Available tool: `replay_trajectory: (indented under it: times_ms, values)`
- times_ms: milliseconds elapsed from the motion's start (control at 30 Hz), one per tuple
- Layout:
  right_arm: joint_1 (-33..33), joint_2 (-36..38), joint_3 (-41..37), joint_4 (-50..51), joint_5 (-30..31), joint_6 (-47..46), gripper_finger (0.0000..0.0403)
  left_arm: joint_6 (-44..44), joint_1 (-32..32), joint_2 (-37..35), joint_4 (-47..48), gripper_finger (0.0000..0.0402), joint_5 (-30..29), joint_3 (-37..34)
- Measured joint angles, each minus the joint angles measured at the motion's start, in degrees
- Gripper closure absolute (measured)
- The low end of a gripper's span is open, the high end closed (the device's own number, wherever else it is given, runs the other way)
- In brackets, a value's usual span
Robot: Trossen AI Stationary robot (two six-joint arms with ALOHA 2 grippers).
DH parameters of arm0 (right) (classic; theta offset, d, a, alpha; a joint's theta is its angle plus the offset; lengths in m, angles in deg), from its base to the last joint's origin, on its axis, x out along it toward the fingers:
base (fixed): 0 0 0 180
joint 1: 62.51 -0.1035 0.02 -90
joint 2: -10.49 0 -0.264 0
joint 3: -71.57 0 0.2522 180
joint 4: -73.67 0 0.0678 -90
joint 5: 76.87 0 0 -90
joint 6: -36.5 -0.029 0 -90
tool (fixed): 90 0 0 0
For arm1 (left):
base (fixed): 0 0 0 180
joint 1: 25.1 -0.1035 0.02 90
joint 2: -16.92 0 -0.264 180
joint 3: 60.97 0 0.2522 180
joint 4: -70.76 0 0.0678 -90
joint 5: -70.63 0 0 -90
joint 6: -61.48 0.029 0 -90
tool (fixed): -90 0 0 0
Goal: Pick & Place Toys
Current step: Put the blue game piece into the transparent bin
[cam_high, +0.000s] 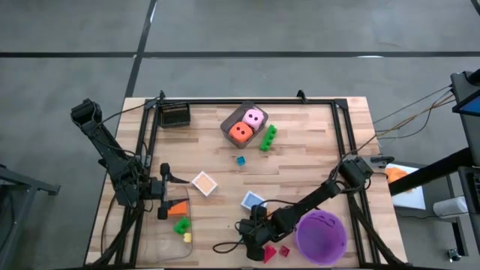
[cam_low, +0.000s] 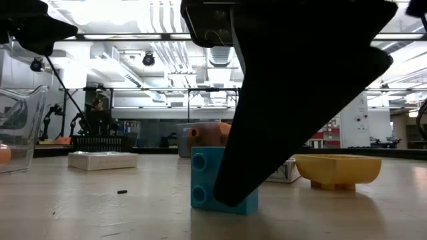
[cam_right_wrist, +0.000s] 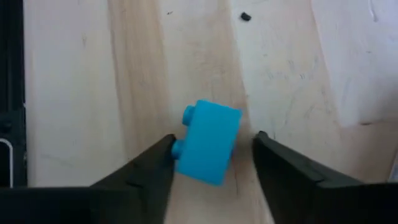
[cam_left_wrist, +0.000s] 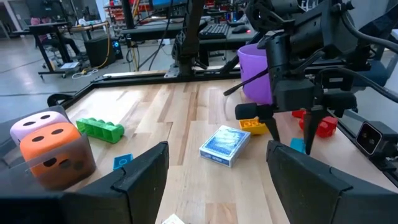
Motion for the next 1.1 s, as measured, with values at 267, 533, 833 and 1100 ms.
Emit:
replay_trajectory:
  times_ms: [267, 533, 833, 1100]
  values:
    - [-0.1, -0.1, 0.0, -0.2, 0.2, 3.2, 0.0317, 0.0, 0.0, 0.0, 0.0, 0.013, 0.0, 0.0]
    - [0.0, 0.7, -0.1, -0.7, 2.6, 7.9, 0.0317, 0.0, 0.0, 0.0, 0.0, 0.013, -0.1, 0.0]
    - [1.2, 1.9, 2.7, -13.4, 8.6, 24.1, 0.0317, 0.0, 0.0, 0.0, 0.0, 0.013, -0.8, 0.0]
    - [6.8, 1.6, 2.9, -34.8, 1.3, 35.7, 0.0317, 0.0, 0.0, 0.0, 0.0, 0.013, -0.8, 0.0]
